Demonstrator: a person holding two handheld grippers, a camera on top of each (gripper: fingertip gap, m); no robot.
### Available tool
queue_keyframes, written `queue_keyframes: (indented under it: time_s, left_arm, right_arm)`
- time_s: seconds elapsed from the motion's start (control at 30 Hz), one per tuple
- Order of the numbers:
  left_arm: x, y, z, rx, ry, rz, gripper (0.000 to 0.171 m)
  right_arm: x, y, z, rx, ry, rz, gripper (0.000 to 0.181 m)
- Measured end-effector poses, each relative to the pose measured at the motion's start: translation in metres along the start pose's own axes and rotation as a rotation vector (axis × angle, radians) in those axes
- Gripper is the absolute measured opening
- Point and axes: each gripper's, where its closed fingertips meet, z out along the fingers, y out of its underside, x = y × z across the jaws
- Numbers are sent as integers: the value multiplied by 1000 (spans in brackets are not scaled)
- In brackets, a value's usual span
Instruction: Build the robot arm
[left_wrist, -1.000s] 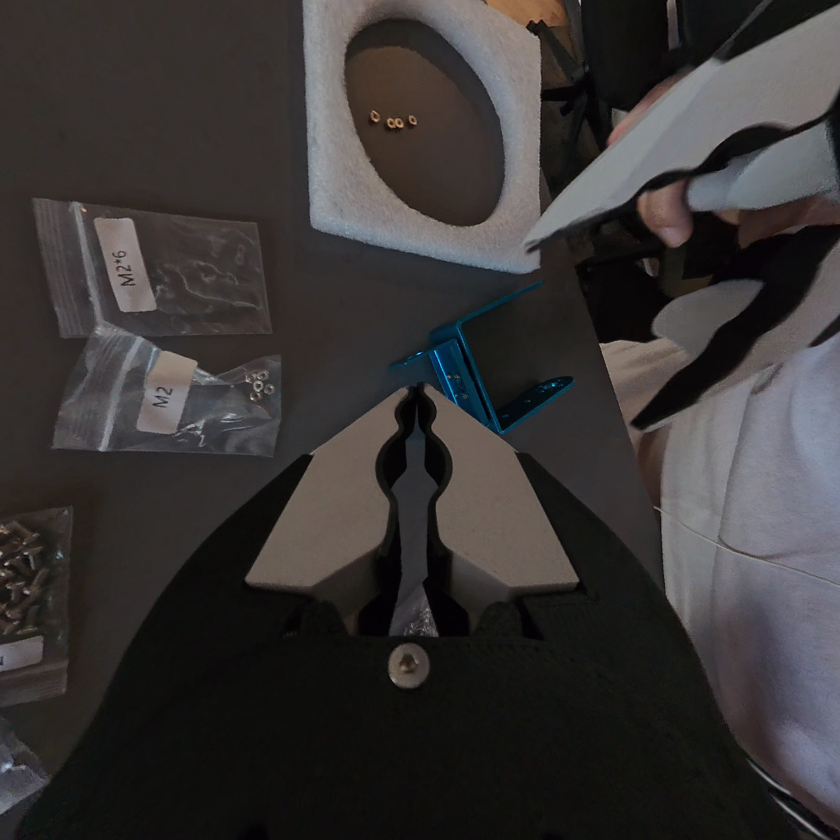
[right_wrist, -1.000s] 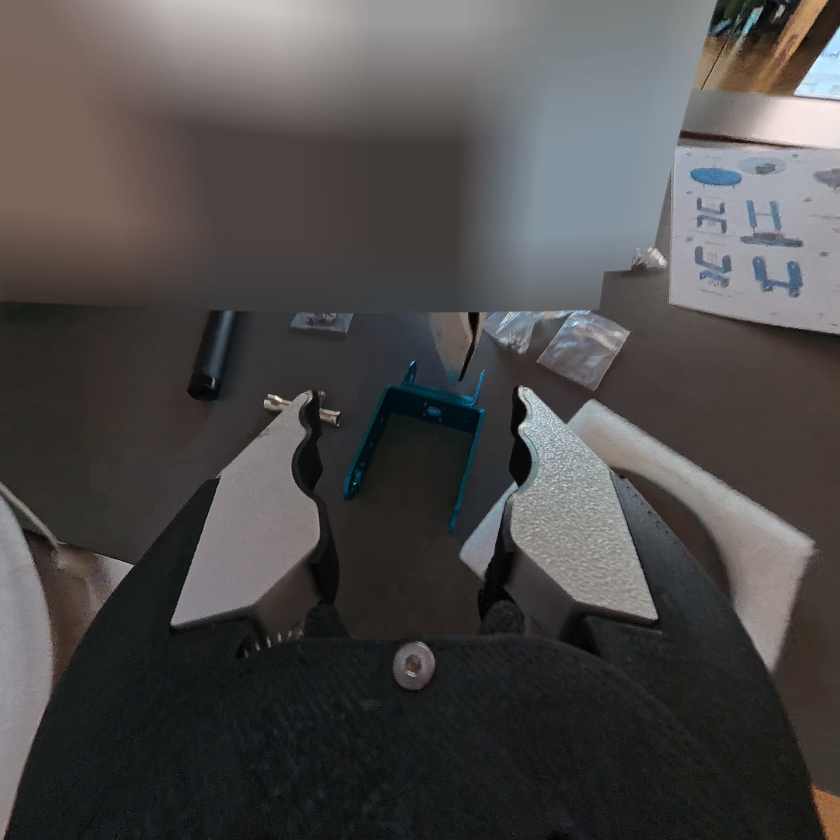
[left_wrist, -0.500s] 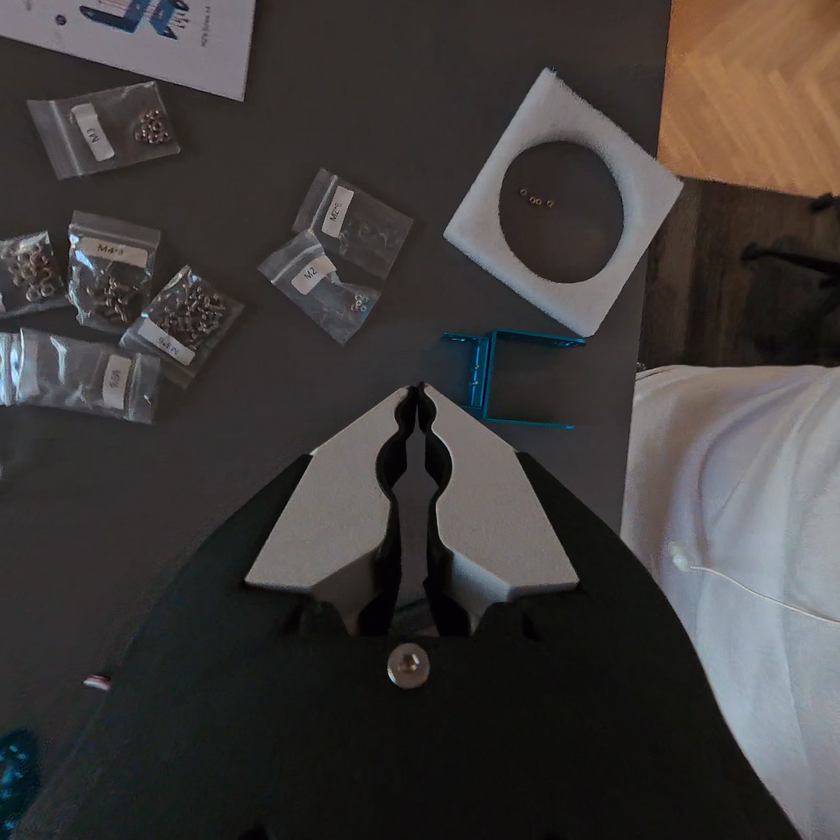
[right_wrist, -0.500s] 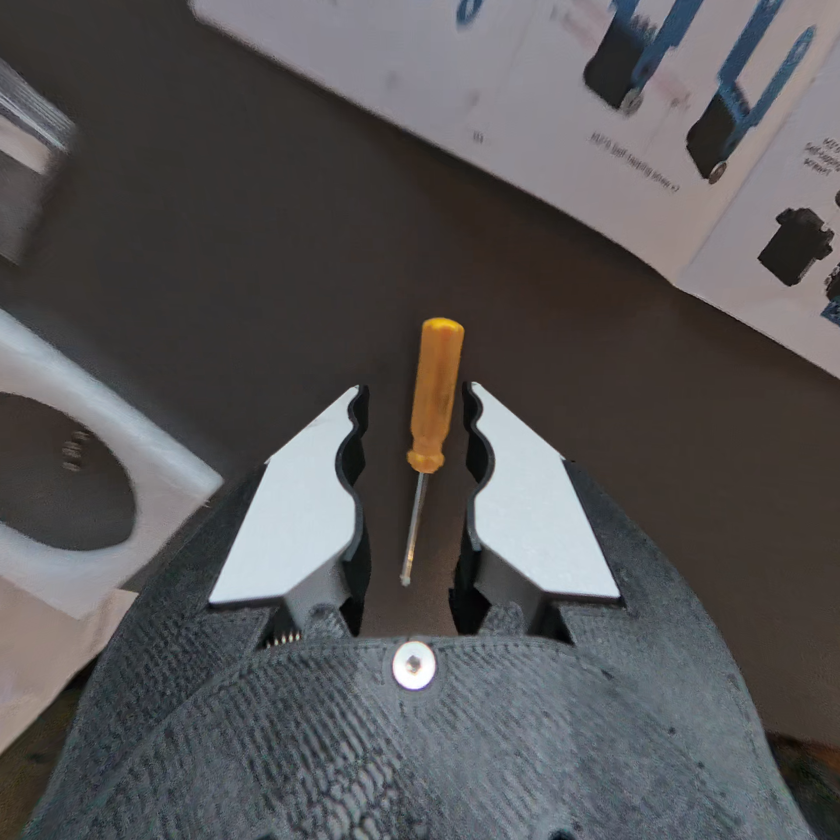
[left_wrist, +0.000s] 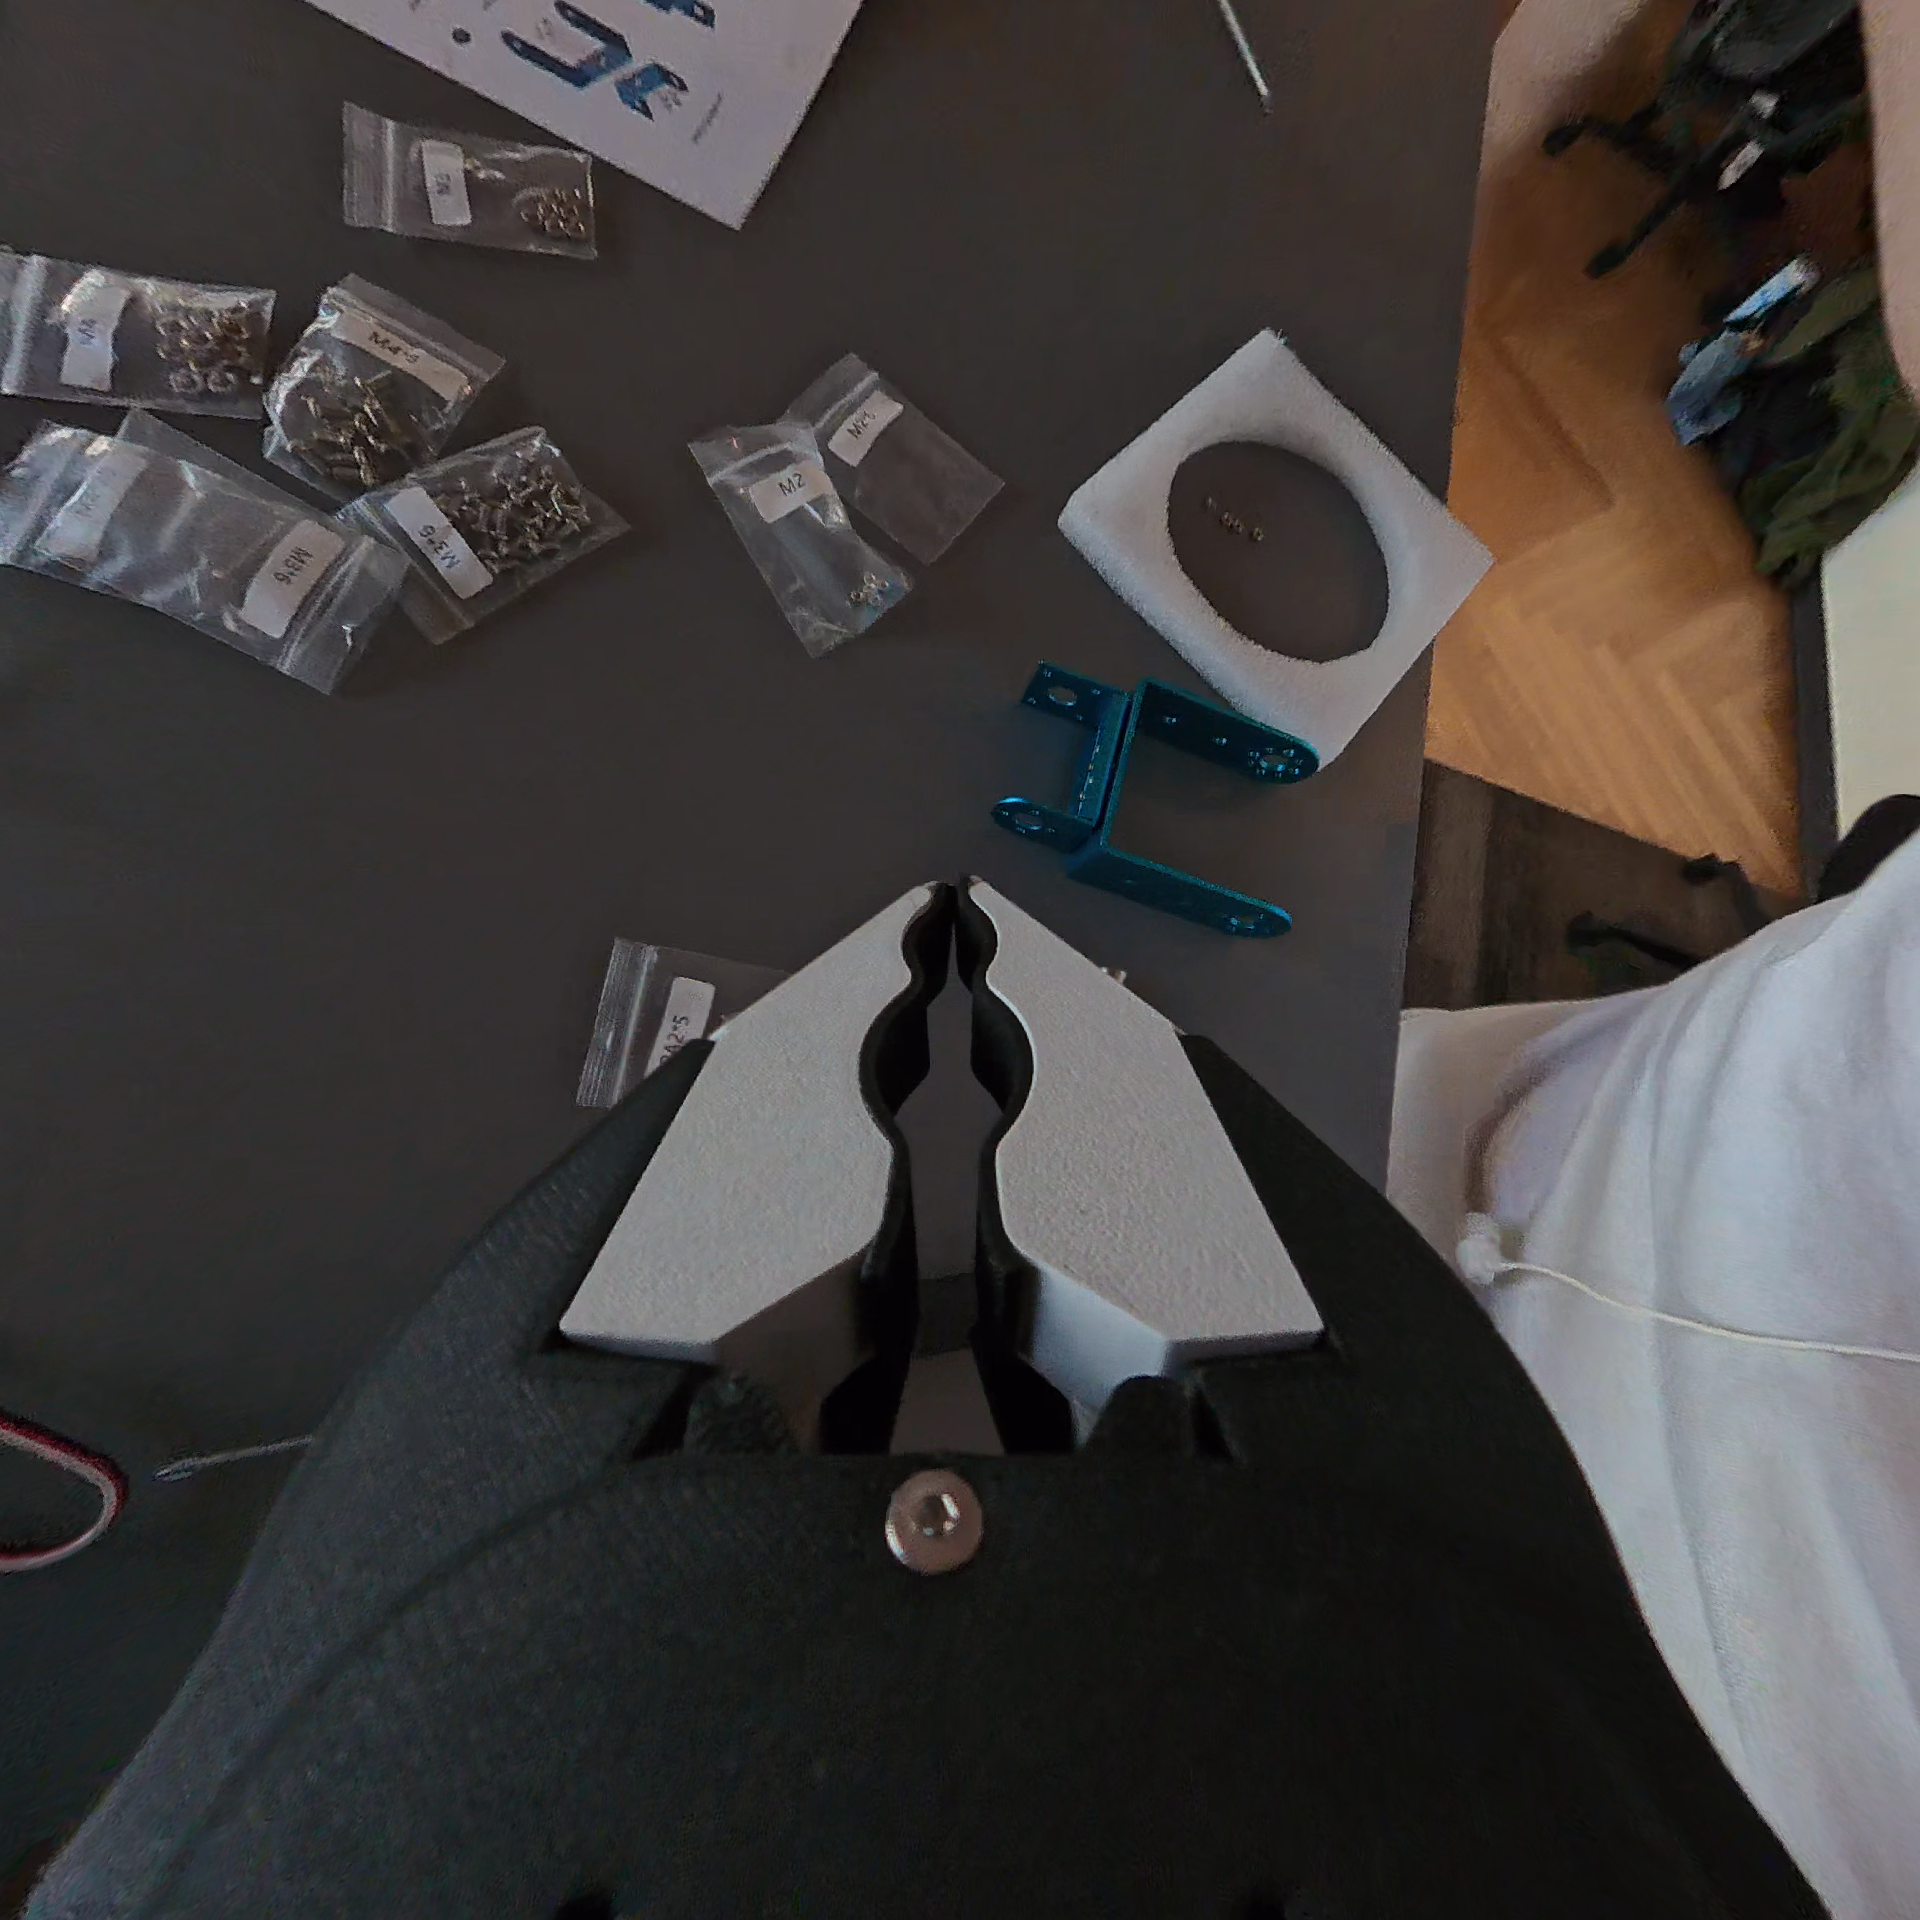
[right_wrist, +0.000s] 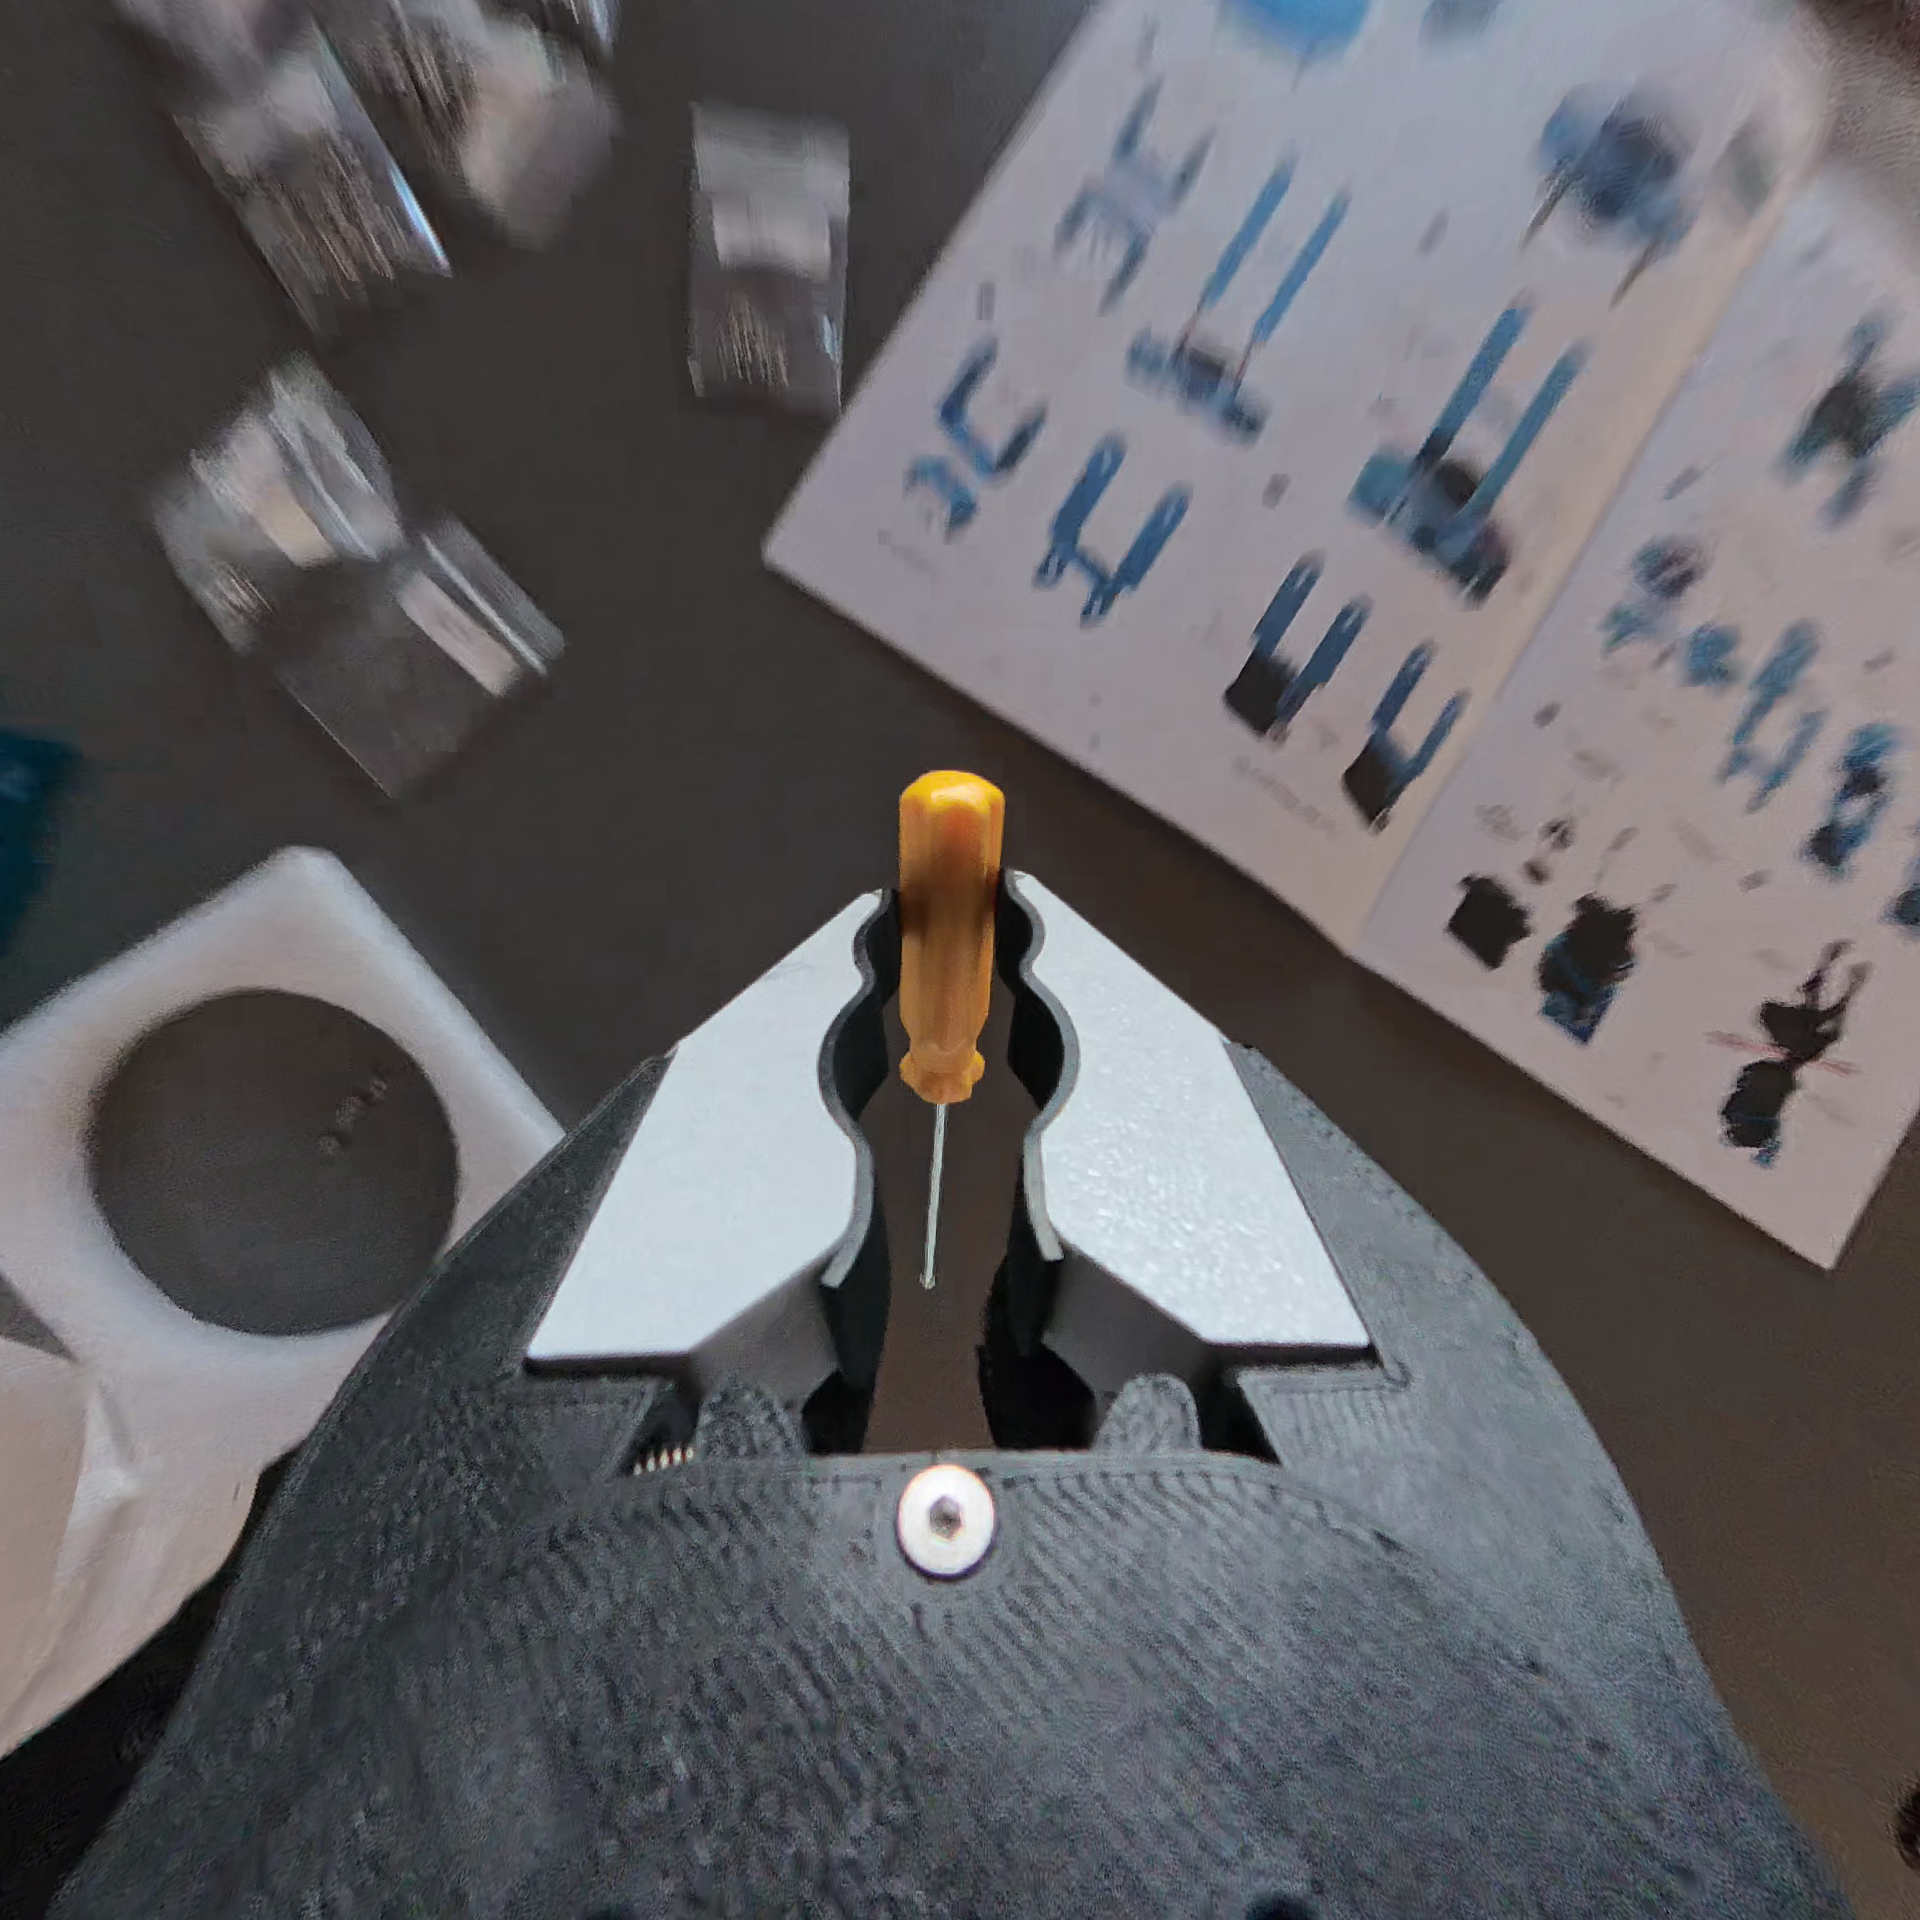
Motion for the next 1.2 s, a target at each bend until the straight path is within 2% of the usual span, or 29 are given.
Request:
queue_keyframes:
  time_s: [0.07, 0.13, 0.2, 0.27, 0.37, 0.4, 0.53, 0.63, 0.73, 0.83, 0.97, 1.03, 1.1, 1.2]
  left_arm:
    - [-4, 0, -1, 35, 36, -11, 0]
    - [-8, 2, 1, 37, 64, -33, 0]
    - [-10, 0, 3, 46, 98, -51, 0]
    - [-12, -6, 6, 70, 133, -72, 0]
    - [-19, -15, 14, 80, 159, -134, 1]
    - [-20, -20, 17, 98, 182, -158, 6]
    - [-13, -53, 21, 216, 352, -274, 17]
    - [-7, -86, 11, 357, 536, -394, 25]
    - [5, -111, 1, 437, 745, -541, 36]
    - [9, -113, 13, 416, 723, -565, 45]
    - [13, -112, 16, 405, 691, -537, 28]
    - [18, -107, 15, 384, 690, -489, 20]
    - [25, -104, 15, 374, 706, -459, 21]
    - [22, -104, 13, 422, 691, -417, 19]
  right_arm:
    - [-8, -25, -23, 148, 0, 15, 16]
    - [-24, -49, -41, 299, -66, 19, 16]
    - [-40, -65, -53, 385, -130, 4, 16]
    - [-61, -75, -55, 405, -197, -107, 16]
    - [-89, -79, -36, 343, -211, -345, 17]
    - [-102, -79, -30, 338, -217, -450, 17]
    - [-136, -83, -9, 452, -37, -860, 17]
    - [-159, -94, -21, 680, 124, -1061, 16]
    - [-168, -103, -26, 783, 286, -1221, 16]
    - [-178, -111, -27, 826, 382, -1338, 16]
    - [-184, -118, -26, 811, 491, -1456, 17]
    - [-183, -119, -23, 777, 488, -1462, 17]
    - [-191, -121, -27, 789, 503, -1496, 17]
    - [-192, -125, -26, 761, 549, -1543, 17]
